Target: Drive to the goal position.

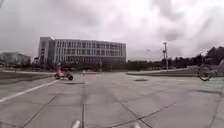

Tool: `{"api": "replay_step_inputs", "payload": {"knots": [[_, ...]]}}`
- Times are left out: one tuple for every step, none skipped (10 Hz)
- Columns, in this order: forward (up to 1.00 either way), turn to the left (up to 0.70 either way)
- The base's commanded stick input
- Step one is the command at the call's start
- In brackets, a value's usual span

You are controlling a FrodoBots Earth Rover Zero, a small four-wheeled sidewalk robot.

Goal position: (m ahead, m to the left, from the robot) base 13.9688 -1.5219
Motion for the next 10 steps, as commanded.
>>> {"api": "replay_step_inputs", "payload": {"knots": [[0.7,0.0],[0.7,0.0],[0.7,0.0],[0.7,0.0],[0.7,0.0],[0.7,0.0],[0.7,0.0],[0.7,0.0],[0.7,0.0],[0.7,0.0]]}}
